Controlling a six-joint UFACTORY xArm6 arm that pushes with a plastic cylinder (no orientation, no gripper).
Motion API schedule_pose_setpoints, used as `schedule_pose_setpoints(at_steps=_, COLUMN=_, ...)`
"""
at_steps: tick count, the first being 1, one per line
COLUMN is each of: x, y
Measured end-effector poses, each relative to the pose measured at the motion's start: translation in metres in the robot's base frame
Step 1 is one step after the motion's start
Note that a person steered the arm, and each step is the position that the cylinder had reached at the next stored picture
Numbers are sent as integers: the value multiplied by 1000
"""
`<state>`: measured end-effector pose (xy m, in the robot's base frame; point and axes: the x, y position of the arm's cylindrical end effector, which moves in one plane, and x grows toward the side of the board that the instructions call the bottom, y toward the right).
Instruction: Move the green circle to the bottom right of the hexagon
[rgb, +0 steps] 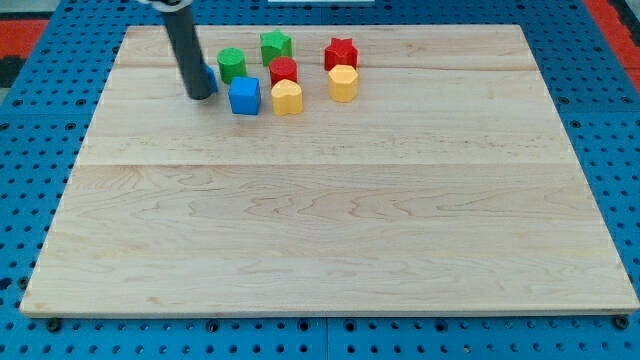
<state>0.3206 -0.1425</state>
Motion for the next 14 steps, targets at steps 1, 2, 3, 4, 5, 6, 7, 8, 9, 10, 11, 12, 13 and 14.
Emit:
schedule_pose_setpoints(at_steps=1, x=-30, y=15)
schedule_pose_setpoints(at_steps=2, x=-39, y=-4)
schedule_pose_setpoints(at_steps=3, x=-15, y=-10)
schedule_pose_setpoints(at_steps=4, x=-3, y=-23)
schedule_pose_setpoints(at_steps=5, x=-34, y=-30)
schedule_pose_setpoints(at_steps=6, x=-38, y=-30)
schedule_pose_setpoints(at_steps=7, x=-37, y=-30)
schedule_pose_setpoints(at_steps=8, x=-37, y=-30)
schedule_pose_setpoints(at_steps=9, x=-37, y=-30)
schedule_pose_setpoints(at_steps=10, x=-37, y=-30)
schedule_pose_setpoints(at_steps=11, x=-37, y=-28)
schedule_pose_setpoints(at_steps=12, x=-37, y=-26)
schedule_pose_setpoints(at_steps=13, x=-37, y=-20)
schedule_pose_setpoints(at_steps=14, x=-40, y=5)
